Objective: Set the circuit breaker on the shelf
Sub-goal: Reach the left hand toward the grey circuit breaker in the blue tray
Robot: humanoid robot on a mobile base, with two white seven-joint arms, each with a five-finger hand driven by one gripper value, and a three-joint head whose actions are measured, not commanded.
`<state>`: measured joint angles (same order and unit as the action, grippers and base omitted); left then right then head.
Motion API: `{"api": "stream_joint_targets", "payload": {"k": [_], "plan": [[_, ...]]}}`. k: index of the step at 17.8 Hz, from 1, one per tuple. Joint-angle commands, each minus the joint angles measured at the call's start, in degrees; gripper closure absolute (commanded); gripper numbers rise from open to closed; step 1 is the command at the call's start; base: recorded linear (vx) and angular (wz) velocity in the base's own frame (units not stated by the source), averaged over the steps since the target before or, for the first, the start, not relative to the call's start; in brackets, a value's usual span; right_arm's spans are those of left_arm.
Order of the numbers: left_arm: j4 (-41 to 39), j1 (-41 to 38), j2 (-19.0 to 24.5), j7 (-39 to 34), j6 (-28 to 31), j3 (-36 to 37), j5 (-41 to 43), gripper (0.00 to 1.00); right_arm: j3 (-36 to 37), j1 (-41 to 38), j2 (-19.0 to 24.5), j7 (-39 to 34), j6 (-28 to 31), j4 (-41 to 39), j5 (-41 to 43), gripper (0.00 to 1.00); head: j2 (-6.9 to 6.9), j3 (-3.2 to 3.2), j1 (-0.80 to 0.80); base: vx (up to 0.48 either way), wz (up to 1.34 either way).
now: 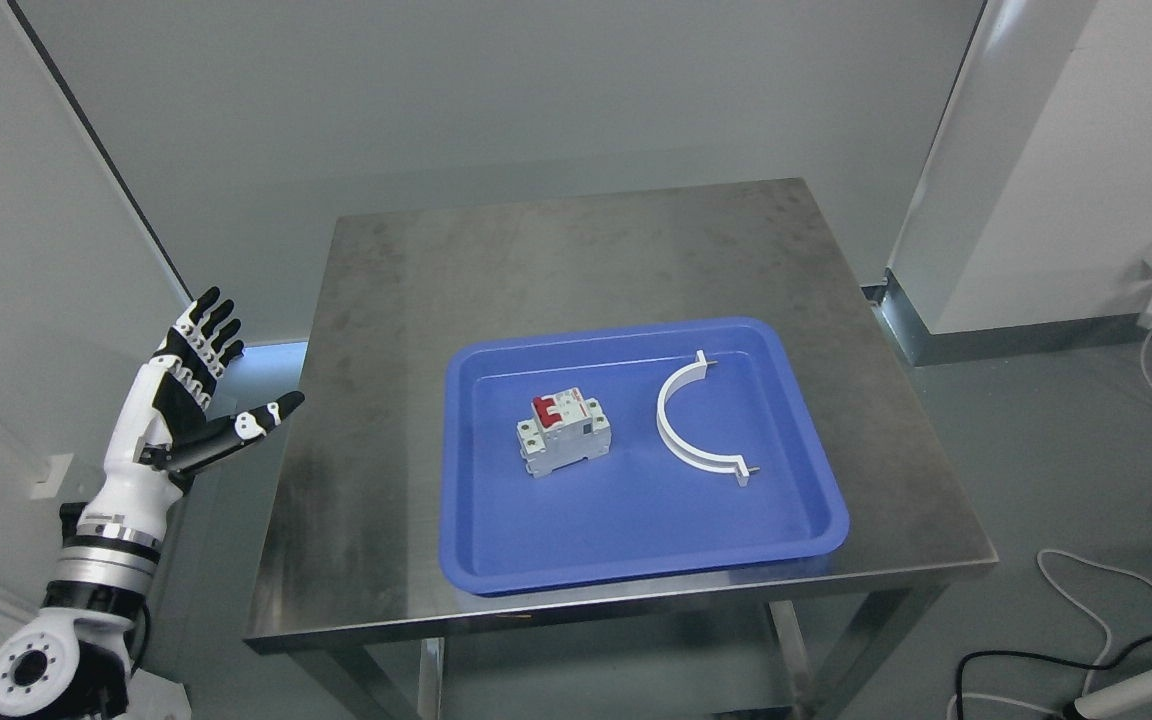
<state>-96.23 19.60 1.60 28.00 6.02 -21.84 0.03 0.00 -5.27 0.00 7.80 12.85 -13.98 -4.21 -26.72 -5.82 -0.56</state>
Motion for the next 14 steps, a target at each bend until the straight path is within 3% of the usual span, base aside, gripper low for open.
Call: {"api": "stream_joint_targets", "payload": {"k": [1, 3, 6, 9, 11, 14], "plan": [[-1.7, -1.6, -0.6, 0.6, -3.0, 2.6, 2.5, 0.0, -1.1, 0.0, -1.0, -0.1, -8.3, 0.0, 0.0, 0.0, 0.0, 0.0, 0.0, 0.041, -0.08], [-1.7, -1.3, -0.6, 2.6, -8.8, 4.9, 2.4, 0.0, -1.1, 0.0, -1.0, 0.0, -8.3, 0.0, 0.0, 0.0, 0.0, 0.0, 0.0, 0.047, -0.08], [-1.5, -1.2, 1.0, 13.4, -14.5, 8.0, 2.4, 0.0, -1.1, 0.0, -1.0, -0.1, -8.3, 0.0, 0.0, 0.0, 0.0, 0.0, 0.0, 0.048, -0.08], [-1.6, -0.1, 4.0, 21.7, -14.5, 11.0, 2.4, 0.01, -1.1, 0.0, -1.0, -0.1, -8.3, 0.0, 0.1, 0.0, 0.0, 0.0, 0.0, 0.025, -0.02], [-1.6, 2.2, 7.4, 23.1, -14.0, 16.2, 2.4, 0.02, -1.1, 0.0, -1.0, 0.0, -8.3, 0.0, 0.0, 0.0, 0.0, 0.0, 0.0, 0.006, 0.0], [-1.6, 7.3, 11.1, 23.1, -7.3, 24.6, 2.6, 0.04, -1.1, 0.0, -1.0, 0.0, -8.3, 0.0, 0.0, 0.0, 0.0, 0.0, 0.0, 0.0, 0.0]]}}
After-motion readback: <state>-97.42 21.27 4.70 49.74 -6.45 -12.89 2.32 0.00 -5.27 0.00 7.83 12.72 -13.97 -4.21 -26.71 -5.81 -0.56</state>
